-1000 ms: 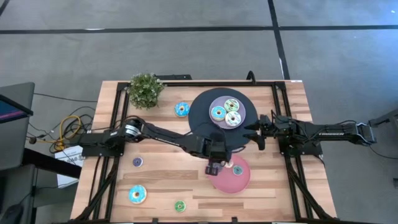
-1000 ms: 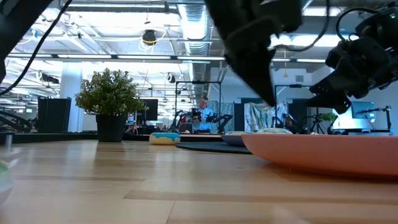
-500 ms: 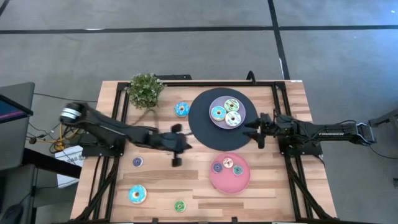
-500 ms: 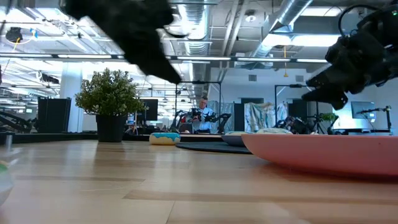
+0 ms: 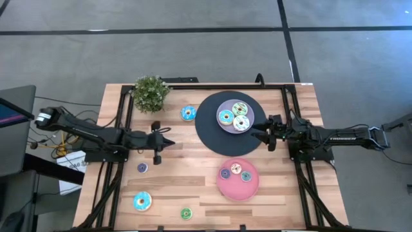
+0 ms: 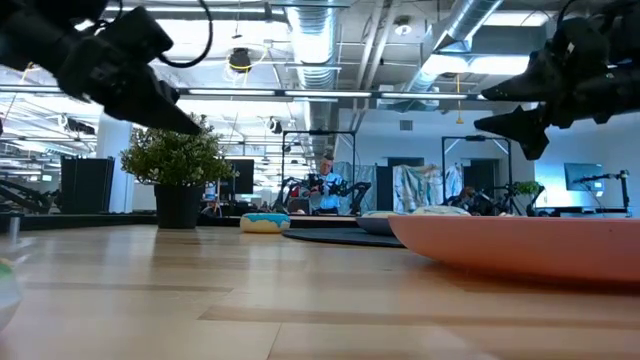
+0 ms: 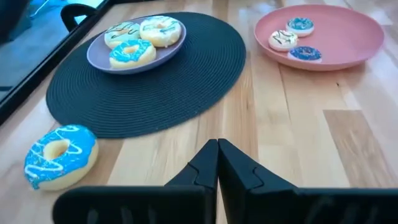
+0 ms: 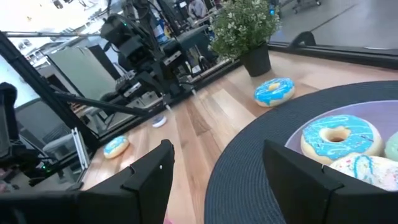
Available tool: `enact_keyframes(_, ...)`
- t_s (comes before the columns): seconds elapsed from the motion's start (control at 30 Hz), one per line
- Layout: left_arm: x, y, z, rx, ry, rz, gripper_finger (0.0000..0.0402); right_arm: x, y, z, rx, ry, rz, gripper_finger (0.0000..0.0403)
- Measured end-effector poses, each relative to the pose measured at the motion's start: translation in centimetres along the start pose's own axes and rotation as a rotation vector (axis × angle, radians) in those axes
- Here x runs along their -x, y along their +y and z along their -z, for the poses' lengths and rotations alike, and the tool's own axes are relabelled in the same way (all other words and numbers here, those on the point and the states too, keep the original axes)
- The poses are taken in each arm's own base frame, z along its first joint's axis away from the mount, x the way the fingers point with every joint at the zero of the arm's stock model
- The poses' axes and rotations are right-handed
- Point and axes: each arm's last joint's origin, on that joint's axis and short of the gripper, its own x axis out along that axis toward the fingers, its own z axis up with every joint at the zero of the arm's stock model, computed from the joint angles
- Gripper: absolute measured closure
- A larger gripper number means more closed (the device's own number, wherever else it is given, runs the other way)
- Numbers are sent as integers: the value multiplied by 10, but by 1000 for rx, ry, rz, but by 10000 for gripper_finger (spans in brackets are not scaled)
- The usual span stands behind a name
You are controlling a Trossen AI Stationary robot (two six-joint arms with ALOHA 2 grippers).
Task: Pick & Place donuts
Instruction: Put the top big blue donut into the purple plate
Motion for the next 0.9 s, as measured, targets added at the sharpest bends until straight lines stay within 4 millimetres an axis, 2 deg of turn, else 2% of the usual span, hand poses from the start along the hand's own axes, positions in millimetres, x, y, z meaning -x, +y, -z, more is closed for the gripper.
enact_keyframes(0.17,7,2,7,-39,-20,4,401,0,0,0,0,-7,8,171)
enact_keyframes(0.3,10,4,11,-65,-36,3,401,-1,-1,-7,-42,-114,90,171)
enact_keyframes(0.43,10,10,16,-44,-33,-61,401,-10,-1,-16,-23,-133,233,171)
enact_keyframes(0.5,9,13,16,-35,-37,-75,401,-20,3,-26,16,-118,265,171)
enact_keyframes(0.67,8,16,14,-22,-56,-63,401,-64,16,-54,171,-8,307,171)
enact_keyframes(0.8,8,16,13,-19,-66,-30,401,-114,25,-74,339,72,324,171)
enact_keyframes(0.9,8,15,13,-19,-64,-21,401,-157,28,-85,397,137,344,171)
